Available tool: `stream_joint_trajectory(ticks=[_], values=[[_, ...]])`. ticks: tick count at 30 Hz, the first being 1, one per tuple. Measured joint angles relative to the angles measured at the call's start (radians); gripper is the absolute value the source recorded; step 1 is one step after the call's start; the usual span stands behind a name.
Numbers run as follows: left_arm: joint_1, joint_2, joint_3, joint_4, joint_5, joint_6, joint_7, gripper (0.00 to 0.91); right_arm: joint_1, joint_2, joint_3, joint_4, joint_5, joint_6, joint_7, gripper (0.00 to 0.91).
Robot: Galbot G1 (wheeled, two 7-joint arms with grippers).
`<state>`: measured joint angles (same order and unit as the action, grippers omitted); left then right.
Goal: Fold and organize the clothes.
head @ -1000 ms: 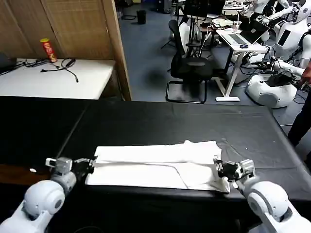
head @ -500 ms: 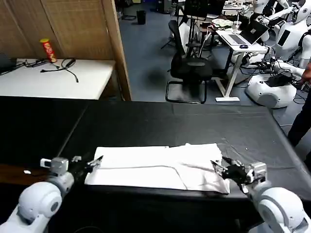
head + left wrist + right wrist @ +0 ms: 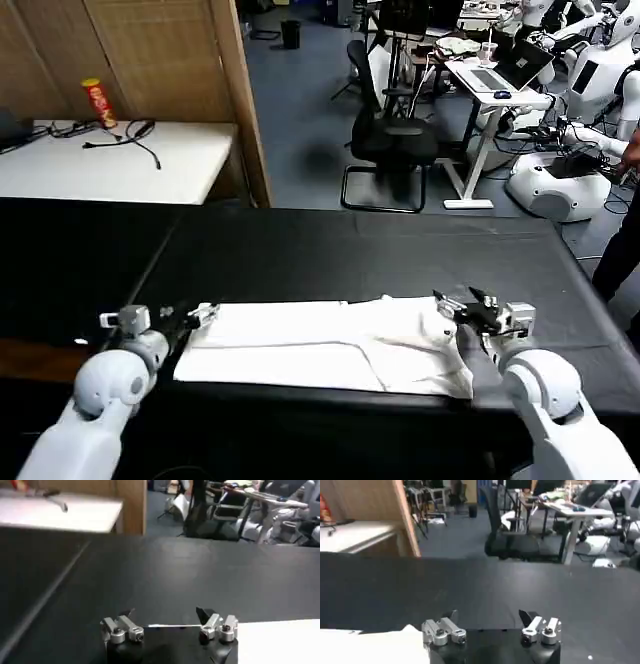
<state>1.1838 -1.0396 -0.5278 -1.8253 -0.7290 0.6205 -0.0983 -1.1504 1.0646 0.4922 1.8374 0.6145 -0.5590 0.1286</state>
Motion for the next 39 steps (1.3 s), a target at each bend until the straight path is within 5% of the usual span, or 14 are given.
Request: stream_joint_trajectory(ticks=[1,6,7,8,10,11,30,31,32,33,39], values=[[-0.002,-0.003,0.001,0.006,-0.005,-0.001,0.001,0.663,0.005,0.006,-0.004,-0.013,-0.002,0.000,0.000,0.770],[-0.009,-0.012,0.006,0.029,-0.008,-0.001,0.004,0.517,0.021,0.027,-0.016,-0.065,-0.020,0.000,-0.004,0.731],[-0.010,-0.013,0.008,0.033,-0.005,-0.001,0.004,0.273,0.021,0.032,-0.017,-0.074,-0.025,0.000,-0.006,0.663],[-0.011,-0.014,0.008,0.036,-0.003,-0.001,0.004,0.185,0.022,0.037,-0.020,-0.080,-0.029,0.000,-0.009,0.546],[-0.011,-0.015,0.009,0.040,0.001,-0.001,0.004,0.059,0.026,0.044,-0.022,-0.090,-0.035,0.002,-0.015,0.068],[-0.010,-0.016,0.009,0.041,0.002,-0.001,0.004,0.010,0.029,0.047,-0.023,-0.095,-0.038,0.003,-0.016,0.039],[-0.109,-0.053,0.067,0.151,0.163,-0.128,0.042,0.000,0.120,0.090,-0.035,-0.194,-0.114,0.093,-0.035,0.000],[-0.120,-0.056,0.073,0.159,0.172,-0.137,0.046,0.215,0.133,0.090,-0.040,-0.203,-0.115,0.101,-0.044,0.000],[-0.132,-0.059,0.079,0.169,0.178,-0.143,0.048,0.878,0.145,0.089,-0.043,-0.210,-0.110,0.108,-0.054,0.312],[-0.145,-0.062,0.084,0.177,0.180,-0.147,0.049,0.878,0.156,0.086,-0.047,-0.217,-0.098,0.109,-0.067,0.878],[-0.170,-0.061,0.090,0.183,0.221,-0.167,0.054,0.878,0.156,0.056,-0.040,-0.198,-0.079,0.137,-0.134,0.878]])
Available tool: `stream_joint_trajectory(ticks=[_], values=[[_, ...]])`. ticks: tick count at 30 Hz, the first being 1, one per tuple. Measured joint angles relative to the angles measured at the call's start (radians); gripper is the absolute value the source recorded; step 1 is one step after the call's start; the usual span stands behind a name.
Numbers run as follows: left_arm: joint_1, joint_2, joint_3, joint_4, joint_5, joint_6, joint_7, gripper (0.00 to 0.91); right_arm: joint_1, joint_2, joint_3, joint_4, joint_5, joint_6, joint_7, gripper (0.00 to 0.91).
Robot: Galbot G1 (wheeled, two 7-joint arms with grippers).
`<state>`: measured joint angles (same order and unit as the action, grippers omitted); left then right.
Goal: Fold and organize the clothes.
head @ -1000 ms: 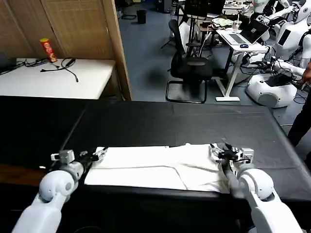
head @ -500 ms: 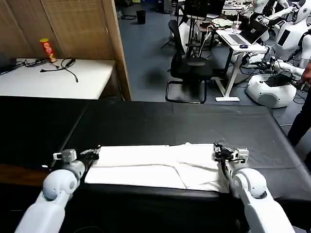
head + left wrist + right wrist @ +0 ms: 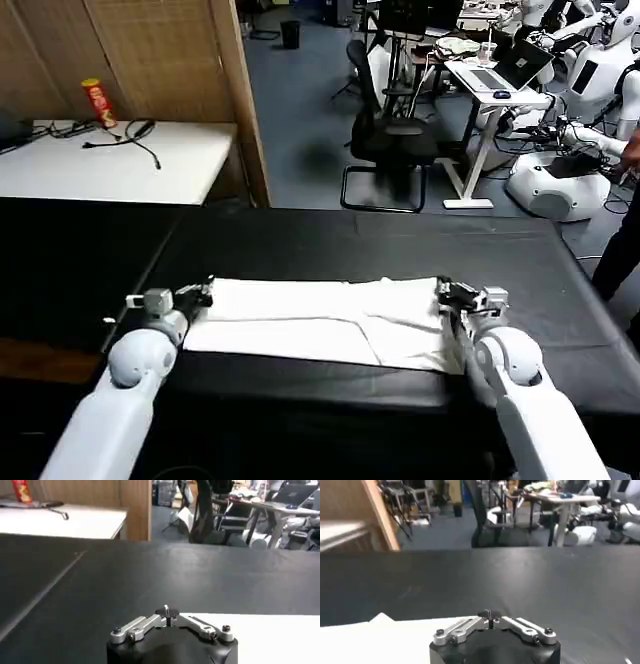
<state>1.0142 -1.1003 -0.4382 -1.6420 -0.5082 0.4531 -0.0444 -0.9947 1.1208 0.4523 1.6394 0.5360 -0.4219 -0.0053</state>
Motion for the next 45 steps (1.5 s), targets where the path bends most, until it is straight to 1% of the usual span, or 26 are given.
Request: stream_joint_trajectory(ticks=[5,8,13,17,23,24,26,27,28,29,30,34,37,43,45], values=[[0.015,0.019,-0.019,-0.020,0.027,-0.036,0.002,0.878,-0.056,-0.033,0.027,0.085,0.012,0.013,-0.016,0.878],[0.033,0.021,-0.036,-0.035,0.014,-0.038,0.002,0.878,-0.109,-0.050,0.052,0.153,0.024,0.013,-0.010,0.878],[0.099,-0.003,-0.070,-0.081,-0.010,-0.043,0.008,0.878,-0.184,-0.058,0.089,0.256,0.037,0.012,-0.007,0.878],[0.155,-0.033,-0.088,-0.104,-0.016,-0.054,0.018,0.878,-0.210,-0.060,0.101,0.304,0.041,0.011,-0.003,0.878],[0.210,-0.067,-0.104,-0.115,-0.023,-0.063,0.021,0.868,-0.231,-0.057,0.110,0.338,0.041,0.013,-0.002,0.878],[0.216,-0.072,-0.106,-0.114,-0.021,-0.066,0.022,0.839,-0.234,-0.057,0.112,0.344,0.041,0.013,-0.002,0.878],[0.226,-0.081,-0.113,-0.110,-0.019,-0.071,0.023,0.741,-0.238,-0.056,0.115,0.352,0.041,0.013,-0.002,0.878],[0.231,-0.084,-0.115,-0.110,-0.019,-0.074,0.024,0.614,-0.240,-0.055,0.117,0.355,0.042,0.013,-0.002,0.878],[0.236,-0.085,-0.116,-0.110,-0.020,-0.077,0.025,0.527,-0.241,-0.055,0.120,0.356,0.042,0.013,-0.002,0.878],[0.242,-0.087,-0.117,-0.112,-0.022,-0.079,0.026,0.283,-0.241,-0.055,0.121,0.356,0.042,0.014,-0.002,0.878],[0.249,-0.091,-0.119,-0.116,-0.025,-0.079,0.026,0.146,-0.241,-0.055,0.124,0.356,0.043,0.014,-0.002,0.878],[0.273,-0.107,-0.123,-0.132,-0.026,-0.081,0.028,0.039,-0.239,-0.053,0.128,0.354,0.043,0.015,-0.003,0.878],[0.292,-0.120,-0.124,-0.144,-0.027,-0.081,0.030,0.000,-0.235,-0.051,0.128,0.352,0.043,0.017,-0.005,0.878],[0.296,-0.127,-0.124,-0.143,-0.047,-0.066,0.045,0.000,-0.227,-0.050,0.126,0.352,0.042,0.018,-0.007,0.878],[0.289,-0.121,-0.123,-0.139,-0.022,-0.068,0.054,0.000,-0.227,-0.051,0.128,0.352,0.042,0.019,-0.007,0.878]])
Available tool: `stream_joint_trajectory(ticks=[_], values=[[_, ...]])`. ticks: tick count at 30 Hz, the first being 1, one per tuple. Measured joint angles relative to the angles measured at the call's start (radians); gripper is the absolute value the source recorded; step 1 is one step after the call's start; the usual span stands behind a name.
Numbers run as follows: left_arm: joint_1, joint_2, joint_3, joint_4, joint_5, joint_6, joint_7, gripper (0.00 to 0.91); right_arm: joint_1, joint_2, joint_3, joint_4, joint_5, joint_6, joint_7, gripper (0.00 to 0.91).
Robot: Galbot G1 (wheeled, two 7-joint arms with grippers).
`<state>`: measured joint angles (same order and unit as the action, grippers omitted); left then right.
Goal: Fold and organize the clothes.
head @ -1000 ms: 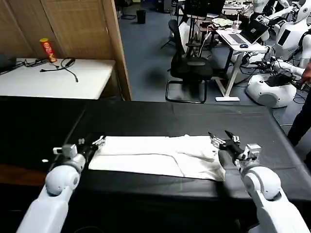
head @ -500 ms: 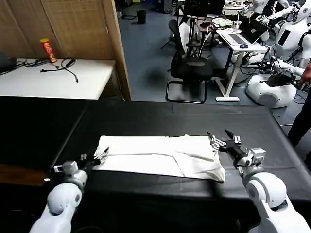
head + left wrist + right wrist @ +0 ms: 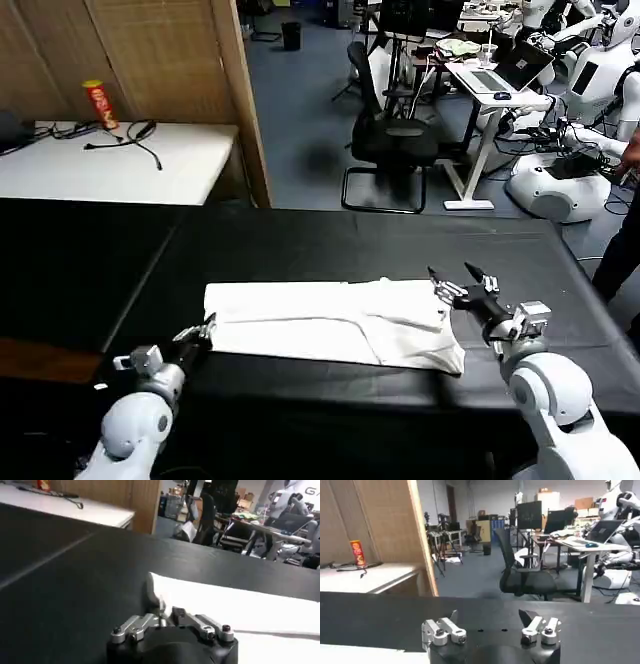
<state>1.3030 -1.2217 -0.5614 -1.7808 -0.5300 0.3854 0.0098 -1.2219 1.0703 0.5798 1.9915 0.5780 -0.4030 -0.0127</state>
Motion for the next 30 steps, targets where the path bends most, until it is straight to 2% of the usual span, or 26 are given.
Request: stream_joint_trajectory(ticks=[7,19,24,30], values=[[-0.023,0.059,-0.037,0.030,0.169,-0.045,0.018,0.000,-0.008,-0.004,0.022,0.002,0.005,0.001,0.001,0.878],[-0.005,0.307,-0.139,0.039,0.243,-0.093,-0.001,0.000,-0.020,0.016,0.022,0.008,0.003,0.000,0.004,0.878],[0.010,0.317,-0.125,-0.005,0.197,-0.046,-0.030,0.000,-0.031,0.026,0.022,0.013,-0.005,0.003,0.004,0.878],[0.013,0.237,-0.034,-0.144,0.064,0.034,-0.081,0.000,-0.042,0.028,0.031,0.016,-0.012,0.004,0.005,0.878]])
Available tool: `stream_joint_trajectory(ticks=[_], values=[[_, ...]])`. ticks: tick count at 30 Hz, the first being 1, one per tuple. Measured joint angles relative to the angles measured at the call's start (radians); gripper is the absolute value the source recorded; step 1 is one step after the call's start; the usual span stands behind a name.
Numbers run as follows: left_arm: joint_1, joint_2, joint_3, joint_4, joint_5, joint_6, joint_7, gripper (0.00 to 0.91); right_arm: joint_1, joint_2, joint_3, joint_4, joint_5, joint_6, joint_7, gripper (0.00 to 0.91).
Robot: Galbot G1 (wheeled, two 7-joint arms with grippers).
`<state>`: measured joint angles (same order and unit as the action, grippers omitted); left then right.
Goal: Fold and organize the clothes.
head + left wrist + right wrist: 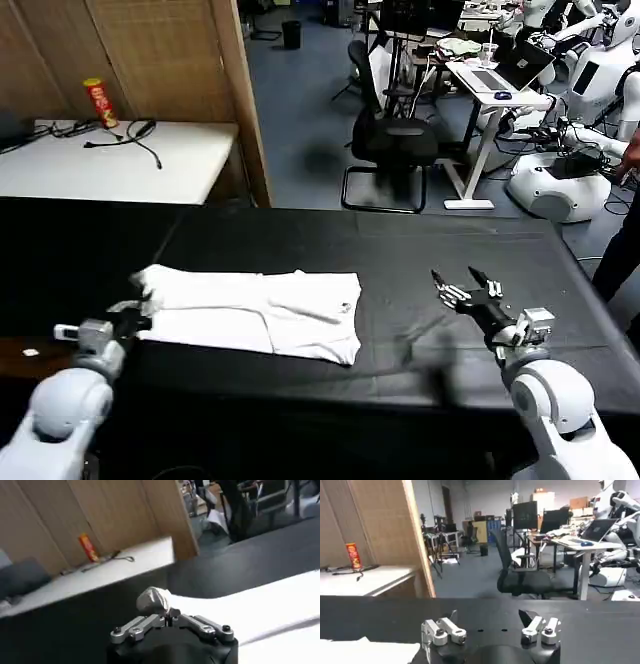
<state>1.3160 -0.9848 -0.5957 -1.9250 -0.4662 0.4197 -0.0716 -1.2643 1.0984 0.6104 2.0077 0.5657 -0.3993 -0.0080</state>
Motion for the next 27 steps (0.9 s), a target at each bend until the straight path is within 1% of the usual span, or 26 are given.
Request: stream_joint_trajectory(ticks=[5,9,17,22,27], values=[[-0.034,-0.074,0.124,-0.104,-0.114,0.035,-0.037,0.000,-0.013,0.000,0.010,-0.002,-0.010,0.004,-0.001,0.878],[-0.072,-0.122,0.221,-0.131,-0.168,0.052,-0.061,0.000,-0.016,0.006,0.011,-0.004,-0.018,0.005,-0.002,0.878],[-0.133,-0.220,0.382,-0.114,-0.184,0.056,-0.064,0.000,-0.020,0.006,0.013,-0.008,-0.023,0.005,-0.004,0.878],[-0.154,-0.273,0.430,-0.089,-0.166,0.048,-0.059,0.000,-0.023,0.008,0.009,-0.009,-0.029,0.007,-0.006,0.878],[-0.162,-0.312,0.454,-0.059,-0.095,0.023,-0.035,0.000,-0.027,0.008,0.001,-0.004,-0.032,0.009,-0.010,0.878]])
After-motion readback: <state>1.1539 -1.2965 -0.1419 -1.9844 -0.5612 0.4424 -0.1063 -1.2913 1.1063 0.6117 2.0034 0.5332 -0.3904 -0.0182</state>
